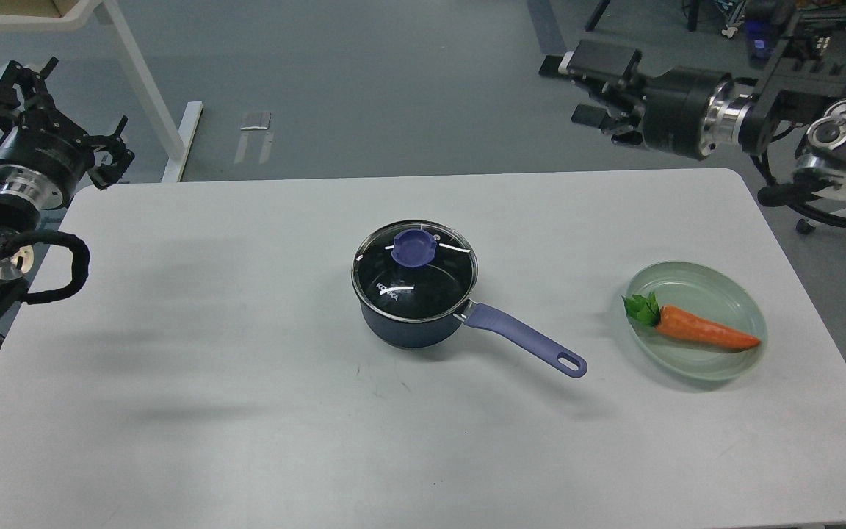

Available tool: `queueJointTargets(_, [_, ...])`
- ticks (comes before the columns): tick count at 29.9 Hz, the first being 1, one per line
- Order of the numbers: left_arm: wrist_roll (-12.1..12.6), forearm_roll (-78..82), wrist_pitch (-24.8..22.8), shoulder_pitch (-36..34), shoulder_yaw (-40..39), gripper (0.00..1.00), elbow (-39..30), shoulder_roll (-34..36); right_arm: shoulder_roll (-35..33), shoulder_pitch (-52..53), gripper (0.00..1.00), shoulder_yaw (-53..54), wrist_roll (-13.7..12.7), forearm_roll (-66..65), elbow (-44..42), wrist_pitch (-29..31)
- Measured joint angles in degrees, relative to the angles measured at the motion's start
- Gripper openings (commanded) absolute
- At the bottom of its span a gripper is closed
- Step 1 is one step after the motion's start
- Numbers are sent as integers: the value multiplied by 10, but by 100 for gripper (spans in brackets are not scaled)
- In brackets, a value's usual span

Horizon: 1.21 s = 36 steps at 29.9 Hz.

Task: Open pot lid
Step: 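Lower the right gripper onto the purple pot handle and grasp it, then reach the left gripper over the pot to the purple lid knob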

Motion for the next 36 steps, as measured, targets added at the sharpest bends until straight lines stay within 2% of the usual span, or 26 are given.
queueJointTargets(7, [0, 41, 11, -7, 0, 99, -16, -3, 2, 58, 99, -122, 0, -134, 104, -1])
queueJointTargets(12, [-2, 59, 12, -11, 0, 99, -20, -8, 11, 69, 92, -188, 0, -233, 159, -7])
queueJointTargets(17, [-3, 80, 13, -14, 0, 99, -20, -24, 44, 70, 76, -237, 0, -302, 166, -8])
queueJointTargets(23, [-3, 128, 15, -17, 0, 99, -20, -41, 78, 70, 67, -267, -6, -341, 161, -10])
queueJointTargets(27, [-3, 143, 18, -23, 3, 99, -20, -46, 84, 70, 66, -273, -11, -344, 160, -10])
queueJointTargets(32, [-5, 145, 18, -32, 22, 99, -20, -46, 85, 70, 66, -274, -37, -345, 159, -10])
queueJointTargets(36, [-6, 145, 19, -35, 28, 99, -20, -53, 83, 69, 63, -281, -43, -344, 159, -10])
